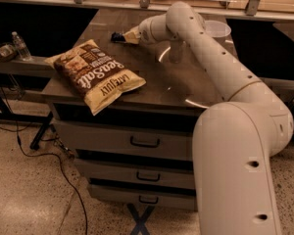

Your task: Pick rxbar blueberry

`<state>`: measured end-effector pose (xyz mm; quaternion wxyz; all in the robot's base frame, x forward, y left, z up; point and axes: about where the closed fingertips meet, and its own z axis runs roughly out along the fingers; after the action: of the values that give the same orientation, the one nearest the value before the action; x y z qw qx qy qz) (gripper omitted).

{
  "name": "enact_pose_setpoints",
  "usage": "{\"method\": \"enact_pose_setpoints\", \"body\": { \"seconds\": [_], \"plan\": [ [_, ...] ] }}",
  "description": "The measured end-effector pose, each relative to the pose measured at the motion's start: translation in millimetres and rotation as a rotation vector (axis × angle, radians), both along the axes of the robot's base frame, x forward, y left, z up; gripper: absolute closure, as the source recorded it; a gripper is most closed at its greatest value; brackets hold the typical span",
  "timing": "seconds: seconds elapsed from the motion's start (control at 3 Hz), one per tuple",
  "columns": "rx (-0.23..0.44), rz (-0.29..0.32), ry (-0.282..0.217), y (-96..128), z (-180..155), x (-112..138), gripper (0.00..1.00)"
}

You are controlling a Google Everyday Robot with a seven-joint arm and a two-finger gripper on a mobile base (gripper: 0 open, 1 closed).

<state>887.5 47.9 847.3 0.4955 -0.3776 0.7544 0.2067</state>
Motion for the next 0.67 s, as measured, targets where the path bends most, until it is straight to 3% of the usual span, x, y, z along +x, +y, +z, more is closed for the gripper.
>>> {"method": "enact_pose_setpoints", "body": {
  "seconds": [0.33,0.67],
  "plan": [
    [-0.042,0.071,0.017,6.3,-8.5,-20.1,1.0],
    [-0.044,0.075,0.017,6.3,-5.9,-21.1,1.0]
  ]
}}
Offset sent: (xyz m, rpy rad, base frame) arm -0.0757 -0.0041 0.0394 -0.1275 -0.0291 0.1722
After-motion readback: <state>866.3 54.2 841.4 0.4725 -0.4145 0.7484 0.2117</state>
